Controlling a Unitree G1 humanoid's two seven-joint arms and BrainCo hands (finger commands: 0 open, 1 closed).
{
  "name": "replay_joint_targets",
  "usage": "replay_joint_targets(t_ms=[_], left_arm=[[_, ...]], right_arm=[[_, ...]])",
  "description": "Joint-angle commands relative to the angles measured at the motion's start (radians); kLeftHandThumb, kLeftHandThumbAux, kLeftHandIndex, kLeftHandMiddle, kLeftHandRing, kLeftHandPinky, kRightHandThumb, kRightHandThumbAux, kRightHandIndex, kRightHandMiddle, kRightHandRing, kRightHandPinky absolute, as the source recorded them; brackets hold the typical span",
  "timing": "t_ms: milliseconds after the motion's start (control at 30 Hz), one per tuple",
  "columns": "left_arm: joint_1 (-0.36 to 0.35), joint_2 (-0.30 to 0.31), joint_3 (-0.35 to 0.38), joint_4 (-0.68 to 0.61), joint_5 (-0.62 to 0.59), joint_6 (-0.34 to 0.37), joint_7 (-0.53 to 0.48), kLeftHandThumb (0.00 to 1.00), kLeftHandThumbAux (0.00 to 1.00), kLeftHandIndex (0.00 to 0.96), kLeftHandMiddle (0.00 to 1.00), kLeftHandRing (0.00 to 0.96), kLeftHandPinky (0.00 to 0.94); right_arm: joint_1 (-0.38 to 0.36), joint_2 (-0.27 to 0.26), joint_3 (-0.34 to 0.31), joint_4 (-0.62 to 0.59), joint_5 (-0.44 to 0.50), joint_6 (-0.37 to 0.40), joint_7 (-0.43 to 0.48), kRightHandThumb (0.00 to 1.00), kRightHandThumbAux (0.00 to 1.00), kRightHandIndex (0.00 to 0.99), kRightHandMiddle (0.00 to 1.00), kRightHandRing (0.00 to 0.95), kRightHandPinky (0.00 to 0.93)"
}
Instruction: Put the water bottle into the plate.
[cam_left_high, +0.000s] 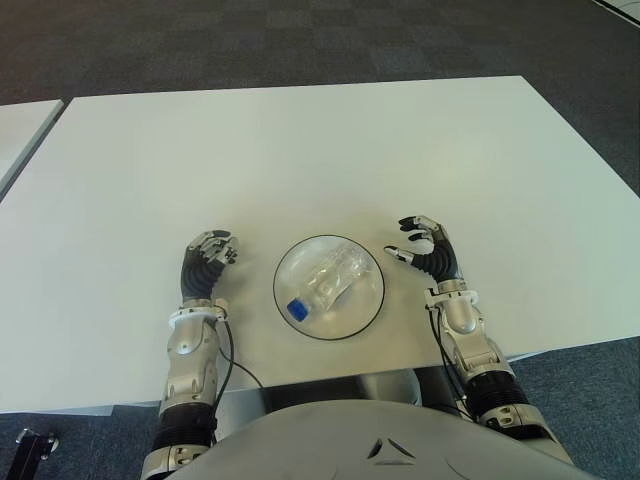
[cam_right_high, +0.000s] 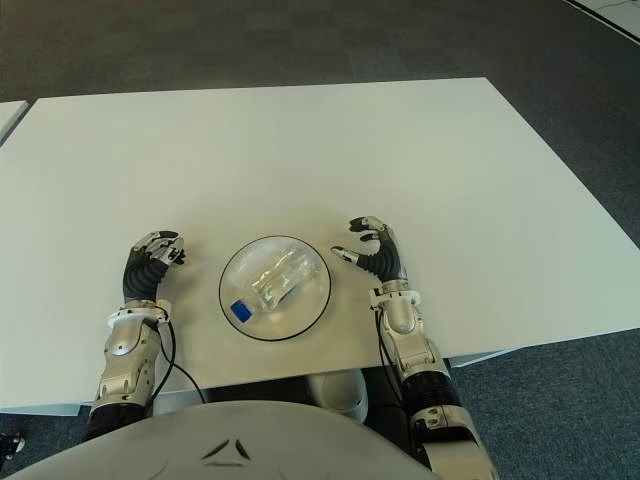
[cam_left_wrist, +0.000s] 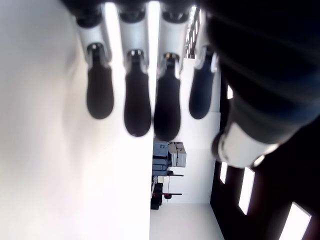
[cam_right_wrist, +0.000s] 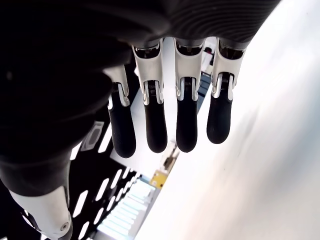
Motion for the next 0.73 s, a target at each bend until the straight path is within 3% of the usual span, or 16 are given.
replay_joint_targets(t_ms=[33,433,733], left_arm=[[0.007,0.003,0.0,0.054,0.007,0.021,-0.003,0.707,0.713,0.431,0.598,0.582,0.57],[-0.005,0.009,0.002,0.095,0.009,-0.014,0.0,0.707,0.713,0.431,0.591,0.575,0.569],[0.001,0.009,-0.001,0.09,0.014,-0.011,0.007,0.707,0.714,0.431,0.595,0.581,0.574]], right_arm=[[-0.007,0.013,0.0,0.03,0.001,-0.014,-0.015,0.706,0.728,0.434,0.695,0.704,0.694],[-0.038,0.027,-0.007,0.143,0.02,-0.098,-0.043,0.707,0.727,0.435,0.701,0.713,0.717],[-0.049,0.032,-0.011,0.173,0.031,-0.117,-0.049,0.706,0.728,0.435,0.706,0.721,0.747]])
